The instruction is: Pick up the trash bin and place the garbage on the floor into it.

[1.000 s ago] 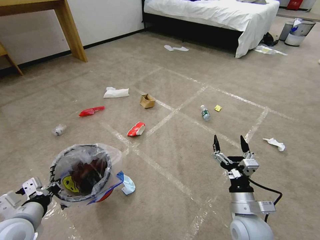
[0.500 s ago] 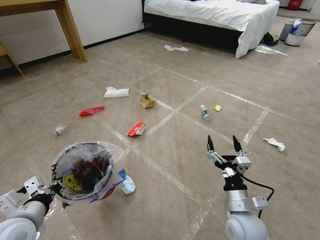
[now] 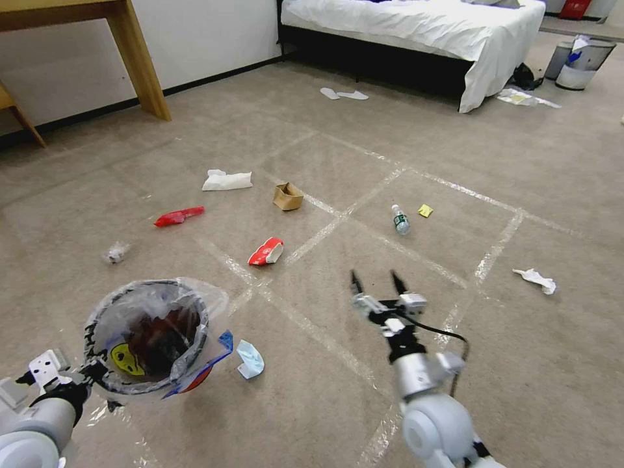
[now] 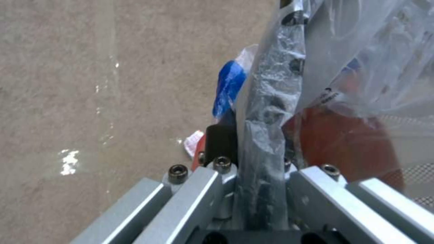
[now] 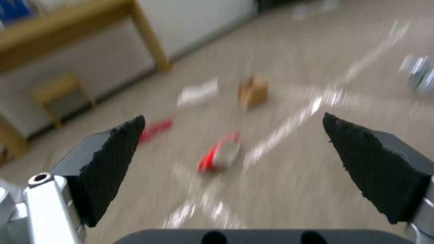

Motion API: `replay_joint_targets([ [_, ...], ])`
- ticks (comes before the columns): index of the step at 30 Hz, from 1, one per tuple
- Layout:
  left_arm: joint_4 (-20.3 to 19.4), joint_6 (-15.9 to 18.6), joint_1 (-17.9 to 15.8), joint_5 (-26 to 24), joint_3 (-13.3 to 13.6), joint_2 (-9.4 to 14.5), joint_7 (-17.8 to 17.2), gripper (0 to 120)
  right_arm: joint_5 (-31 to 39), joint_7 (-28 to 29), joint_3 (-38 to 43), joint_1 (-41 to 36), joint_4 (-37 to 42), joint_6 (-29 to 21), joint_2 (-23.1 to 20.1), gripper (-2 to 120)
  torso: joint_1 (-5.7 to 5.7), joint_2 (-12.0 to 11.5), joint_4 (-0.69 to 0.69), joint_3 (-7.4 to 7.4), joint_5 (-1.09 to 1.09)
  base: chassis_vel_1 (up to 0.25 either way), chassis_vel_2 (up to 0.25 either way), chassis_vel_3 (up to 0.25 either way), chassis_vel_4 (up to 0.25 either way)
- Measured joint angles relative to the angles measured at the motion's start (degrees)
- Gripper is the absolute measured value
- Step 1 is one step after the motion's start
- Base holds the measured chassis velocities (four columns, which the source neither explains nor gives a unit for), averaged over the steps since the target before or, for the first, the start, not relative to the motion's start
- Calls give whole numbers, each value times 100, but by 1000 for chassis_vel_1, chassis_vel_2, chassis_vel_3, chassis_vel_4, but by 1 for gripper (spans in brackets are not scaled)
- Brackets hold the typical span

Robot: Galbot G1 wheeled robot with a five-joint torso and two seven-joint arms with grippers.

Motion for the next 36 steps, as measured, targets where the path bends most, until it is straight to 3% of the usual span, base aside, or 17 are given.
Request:
replay_joint_targets([
  [3, 162, 0, -53, 84, -55, -62, 12, 1, 1006, 715, -845, 972, -678, -769, 122, 100, 0, 0, 3, 0, 0, 0, 0, 0, 0],
  [7, 211, 0, -85, 104, -75, -86, 12, 1, 1677, 1103, -1170, 1383, -990, -1318, 239, 100, 0, 0, 2, 1, 0, 0, 0, 0, 0],
  [9, 254, 0, -127, 125, -121, -134, 12, 1, 2273, 1536, -1618, 1896, -1408, -2061, 360, 100, 0, 0, 1, 0, 0, 0, 0, 0, 0],
  [10, 254, 0, -127, 125, -121, -134, 12, 1, 2273, 1536, -1618, 1896, -1408, -2061, 360, 100, 0, 0, 1, 0, 0, 0, 0, 0, 0],
  [12, 266, -1, -135, 153, -157, -183, 12, 1, 2682, 1896, -2011, 2303, -1798, -2560, 477, 100, 0, 0, 1, 0, -1, 0, 0, 0, 0],
  [20, 226, -16, -132, 197, -241, -291, 13, 1, 3630, 2517, -2498, 3146, -2946, -3274, 1034, 100, 0, -1, 1, 0, -1, 0, 0, 0, 0],
  [30, 77, -45, -53, 167, -449, -328, 27, 1, 3483, 2580, -2979, 3512, -4230, -3582, 1939, 100, 0, 0, 1, 0, -1, 0, 0, 0, 0],
  [36, -21, -82, 25, 113, -611, -324, 71, 1, 3345, 2597, -3110, 3561, -4626, -3634, 2098, 100, 0, -1, 2, 0, -1, 0, 0, 0, 0],
])
